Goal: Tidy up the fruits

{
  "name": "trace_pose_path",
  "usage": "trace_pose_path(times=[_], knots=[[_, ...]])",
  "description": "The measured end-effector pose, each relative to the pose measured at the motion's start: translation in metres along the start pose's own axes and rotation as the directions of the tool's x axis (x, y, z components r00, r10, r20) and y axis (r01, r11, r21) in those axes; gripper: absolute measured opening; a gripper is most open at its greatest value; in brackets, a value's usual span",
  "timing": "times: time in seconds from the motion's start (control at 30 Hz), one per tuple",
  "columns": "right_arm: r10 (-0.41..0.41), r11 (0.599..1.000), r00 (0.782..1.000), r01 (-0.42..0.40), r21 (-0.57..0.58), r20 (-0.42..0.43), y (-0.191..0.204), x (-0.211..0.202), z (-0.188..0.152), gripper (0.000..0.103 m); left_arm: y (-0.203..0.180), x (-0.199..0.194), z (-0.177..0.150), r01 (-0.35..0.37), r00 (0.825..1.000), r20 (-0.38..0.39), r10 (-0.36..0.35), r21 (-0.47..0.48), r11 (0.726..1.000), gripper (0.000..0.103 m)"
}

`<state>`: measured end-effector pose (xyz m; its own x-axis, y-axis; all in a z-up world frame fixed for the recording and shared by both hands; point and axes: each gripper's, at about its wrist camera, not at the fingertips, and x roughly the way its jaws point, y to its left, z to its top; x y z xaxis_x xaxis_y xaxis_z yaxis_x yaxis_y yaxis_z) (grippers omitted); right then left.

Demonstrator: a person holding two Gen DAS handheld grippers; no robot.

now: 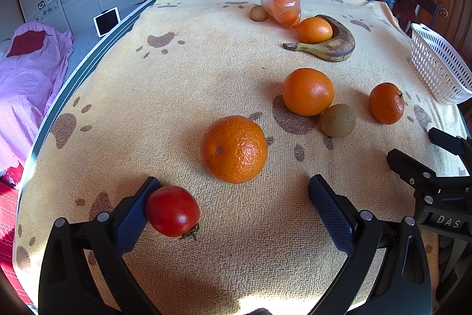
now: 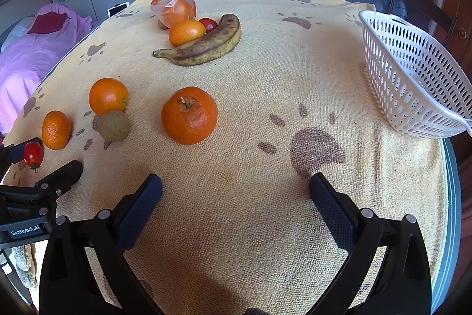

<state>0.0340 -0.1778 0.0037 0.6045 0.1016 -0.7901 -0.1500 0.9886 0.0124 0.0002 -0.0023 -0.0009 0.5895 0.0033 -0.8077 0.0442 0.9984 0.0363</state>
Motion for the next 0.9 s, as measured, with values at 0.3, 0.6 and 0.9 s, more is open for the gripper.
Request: trace_pose_path(times=[0.3, 0.6, 0.9], knots=[[0.0, 1.0, 1.0, 0.0, 0.0, 0.0, 0.0002, -0.0002, -0.0001, 0.101, 0.0, 0.0, 0.0, 0.0, 1.0, 0.0, 0.0, 0.0, 1.0, 0.098], [0.004, 1.0, 1.0, -0.004, 0.002, 0.001, -0.0004, -0.0003, -0.0001, 0.101, -0.0003, 0.0, 0.0001, 0.0, 1.0, 0.001, 0.0, 0.0, 1.0, 0.098], [0.022, 1.0, 1.0, -0.022, -0.001, 0.003, -0.0016, -0.0009, -0.0005, 0.101, -0.0001, -0.0001, 0.0, -0.001, 1.0, 0.001, 0.001, 0.001, 1.0, 0.098]])
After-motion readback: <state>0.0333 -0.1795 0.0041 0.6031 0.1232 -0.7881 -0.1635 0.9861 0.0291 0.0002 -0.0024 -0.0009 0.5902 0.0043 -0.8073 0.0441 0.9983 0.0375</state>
